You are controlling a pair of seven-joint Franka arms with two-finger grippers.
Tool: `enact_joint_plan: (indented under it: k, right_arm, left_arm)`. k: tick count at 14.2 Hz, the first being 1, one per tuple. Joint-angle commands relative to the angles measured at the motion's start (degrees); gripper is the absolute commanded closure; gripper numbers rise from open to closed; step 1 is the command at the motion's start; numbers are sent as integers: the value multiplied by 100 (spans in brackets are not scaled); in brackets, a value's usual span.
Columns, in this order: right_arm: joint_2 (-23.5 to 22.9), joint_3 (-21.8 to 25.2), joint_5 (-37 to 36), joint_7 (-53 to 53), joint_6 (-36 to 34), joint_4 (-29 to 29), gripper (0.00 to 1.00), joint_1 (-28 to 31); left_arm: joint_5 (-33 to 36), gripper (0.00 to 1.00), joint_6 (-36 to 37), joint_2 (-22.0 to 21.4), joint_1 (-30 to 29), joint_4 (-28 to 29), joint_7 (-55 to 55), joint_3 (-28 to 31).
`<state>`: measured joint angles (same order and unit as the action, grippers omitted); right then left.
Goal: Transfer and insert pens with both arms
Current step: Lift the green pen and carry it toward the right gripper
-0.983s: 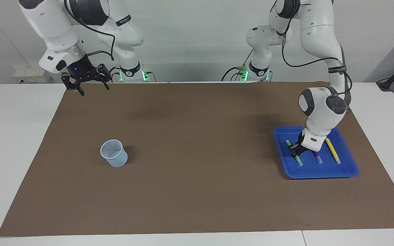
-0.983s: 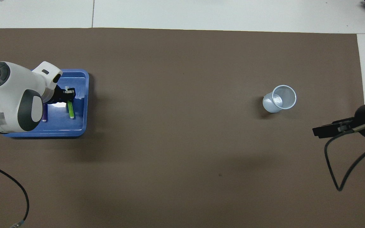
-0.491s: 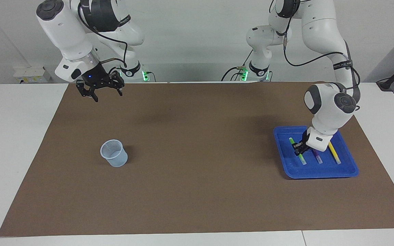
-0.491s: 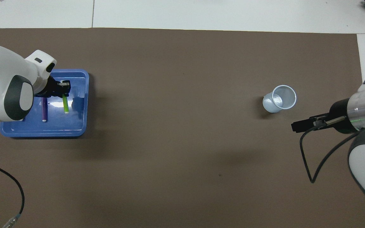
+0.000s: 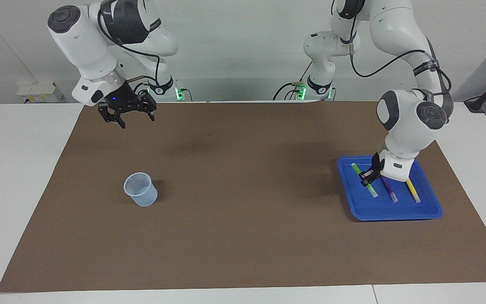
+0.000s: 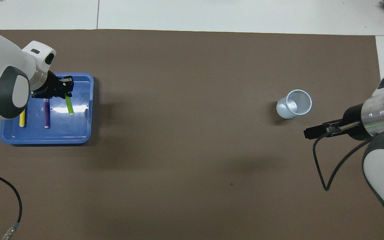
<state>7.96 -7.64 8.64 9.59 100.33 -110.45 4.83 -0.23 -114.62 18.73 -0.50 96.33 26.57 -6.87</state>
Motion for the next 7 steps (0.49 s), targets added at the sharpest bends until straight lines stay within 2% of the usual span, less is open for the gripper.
enact_joint_plan:
  k: [1,7]
  right_arm:
    - [39,-9,94,-63,153,-109,0,18]
    - [39,-9,94,-71,153,-109,0,18]
  left_arm:
    - [-196,100,159,-150,269,9,689,63]
    - [-636,100,98,-255,796,0,2437,54]
